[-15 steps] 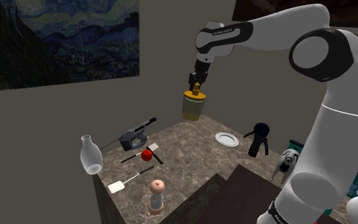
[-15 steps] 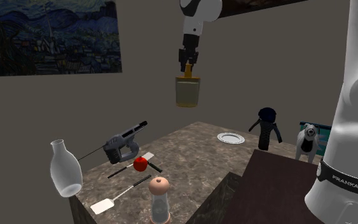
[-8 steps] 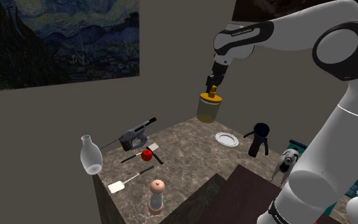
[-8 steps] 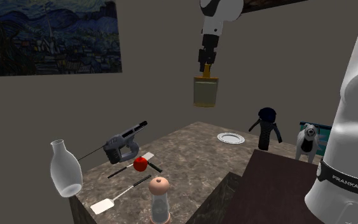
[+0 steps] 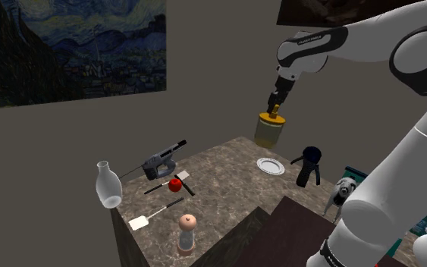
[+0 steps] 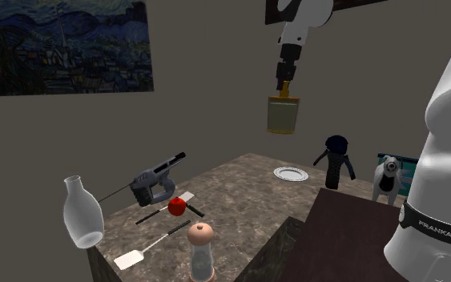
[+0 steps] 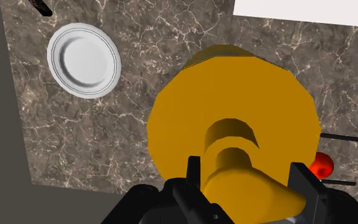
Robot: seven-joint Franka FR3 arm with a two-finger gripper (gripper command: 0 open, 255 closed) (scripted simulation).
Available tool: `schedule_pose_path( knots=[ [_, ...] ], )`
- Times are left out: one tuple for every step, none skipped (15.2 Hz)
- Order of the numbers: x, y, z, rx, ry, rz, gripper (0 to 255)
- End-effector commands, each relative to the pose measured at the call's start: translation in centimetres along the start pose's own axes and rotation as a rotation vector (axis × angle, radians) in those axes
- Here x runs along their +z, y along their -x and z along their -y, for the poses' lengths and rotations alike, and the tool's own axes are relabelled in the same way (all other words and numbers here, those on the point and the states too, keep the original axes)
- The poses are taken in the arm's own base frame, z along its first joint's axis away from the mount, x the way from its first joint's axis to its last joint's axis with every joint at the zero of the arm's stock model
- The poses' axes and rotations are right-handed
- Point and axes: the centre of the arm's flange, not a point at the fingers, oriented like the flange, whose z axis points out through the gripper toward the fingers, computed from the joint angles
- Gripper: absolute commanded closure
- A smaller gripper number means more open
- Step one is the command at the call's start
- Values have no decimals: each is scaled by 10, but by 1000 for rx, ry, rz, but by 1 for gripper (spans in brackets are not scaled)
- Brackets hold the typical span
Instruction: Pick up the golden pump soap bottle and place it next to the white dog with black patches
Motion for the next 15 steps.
schedule_pose_path(
  knots=[
    [-5, 20, -15, -2, 0, -1, 255],
    [-6, 30, -24, -2, 0, -1, 255],
    [-8, 39, -33, -2, 0, -1, 255],
    [-10, 49, -41, -2, 0, -1, 255],
    [-12, 59, -50, -2, 0, -1, 255],
    [-13, 68, -59, -2, 0, -1, 255],
    [-15, 78, -68, -2, 0, -1, 255],
    [-17, 88, -77, -2, 0, -1, 255],
    [-18, 97, -86, -2, 0, -1, 255],
    [-20, 107, -94, -2, 0, -1, 255],
    [-22, 117, -103, -2, 0, -1, 255],
    [-24, 126, -112, -2, 0, -1, 255],
    [-25, 136, -121, -2, 0, -1, 255],
    [-27, 146, -130, -2, 0, -1, 255],
    [-29, 155, -138, -2, 0, -1, 255]
  ],
)
